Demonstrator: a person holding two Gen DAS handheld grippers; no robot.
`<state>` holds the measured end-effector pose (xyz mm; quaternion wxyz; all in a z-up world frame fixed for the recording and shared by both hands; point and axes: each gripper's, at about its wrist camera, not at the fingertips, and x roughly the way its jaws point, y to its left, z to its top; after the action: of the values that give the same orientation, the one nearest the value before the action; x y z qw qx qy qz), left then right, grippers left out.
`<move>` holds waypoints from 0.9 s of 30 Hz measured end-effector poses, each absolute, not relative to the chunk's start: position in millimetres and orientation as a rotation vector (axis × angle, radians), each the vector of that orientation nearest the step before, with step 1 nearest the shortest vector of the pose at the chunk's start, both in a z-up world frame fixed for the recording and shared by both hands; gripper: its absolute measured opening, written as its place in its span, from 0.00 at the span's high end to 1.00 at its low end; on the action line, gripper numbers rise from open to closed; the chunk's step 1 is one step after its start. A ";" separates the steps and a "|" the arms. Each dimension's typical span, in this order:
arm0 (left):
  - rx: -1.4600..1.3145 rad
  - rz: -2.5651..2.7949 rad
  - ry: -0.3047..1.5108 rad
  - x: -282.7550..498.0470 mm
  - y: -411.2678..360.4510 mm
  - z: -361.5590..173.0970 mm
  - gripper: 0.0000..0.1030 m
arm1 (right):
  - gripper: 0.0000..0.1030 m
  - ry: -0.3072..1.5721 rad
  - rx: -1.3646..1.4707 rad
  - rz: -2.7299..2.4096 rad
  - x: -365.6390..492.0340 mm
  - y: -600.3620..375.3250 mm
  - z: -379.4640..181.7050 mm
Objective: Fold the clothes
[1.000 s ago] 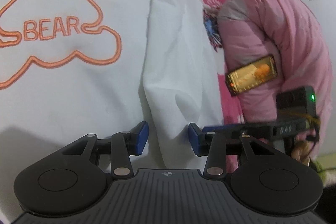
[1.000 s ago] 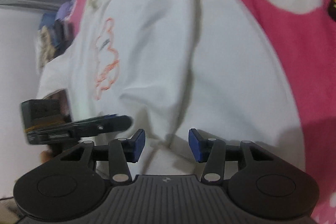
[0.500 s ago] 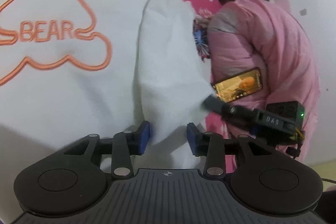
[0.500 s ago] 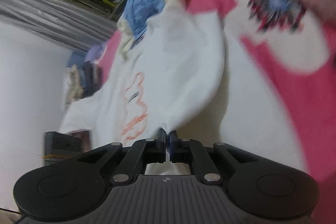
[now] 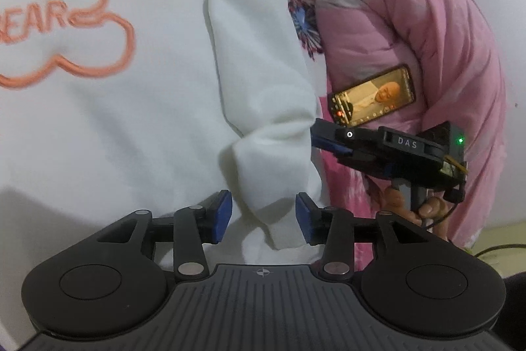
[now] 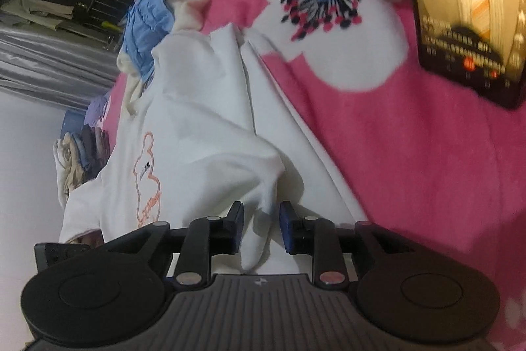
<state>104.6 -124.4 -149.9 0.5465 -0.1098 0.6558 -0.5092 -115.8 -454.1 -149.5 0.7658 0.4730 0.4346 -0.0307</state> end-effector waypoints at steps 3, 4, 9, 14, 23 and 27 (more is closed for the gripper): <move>-0.312 -1.148 1.554 100.2 -132.0 -154.6 0.61 | 0.74 0.932 1.066 -0.062 -116.1 -452.9 -152.6; -0.332 -1.131 1.543 98.5 -133.7 -154.2 0.66 | 0.74 0.927 1.066 -0.059 -114.2 -452.0 -152.1; -0.354 -1.148 1.507 99.6 -135.2 -141.6 0.97 | 0.74 0.906 1.041 -0.051 -103.9 -449.8 -148.1; -0.327 -1.051 1.532 117.9 -100.2 -142.4 0.98 | 0.74 0.887 1.027 -0.019 -105.9 -451.3 -142.8; -0.354 -1.009 1.566 133.1 -87.8 -164.4 0.97 | 0.61 1.028 0.894 0.160 -92.1 -406.0 -146.2; -0.336 -1.026 1.551 130.8 -89.0 -163.8 0.96 | 0.61 1.079 0.945 0.196 -94.4 -395.0 -152.7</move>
<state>130.8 -89.0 -163.8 0.5860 -0.1439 0.6650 -0.4401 -94.4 -395.0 -152.7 0.7491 0.4325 0.4937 0.0896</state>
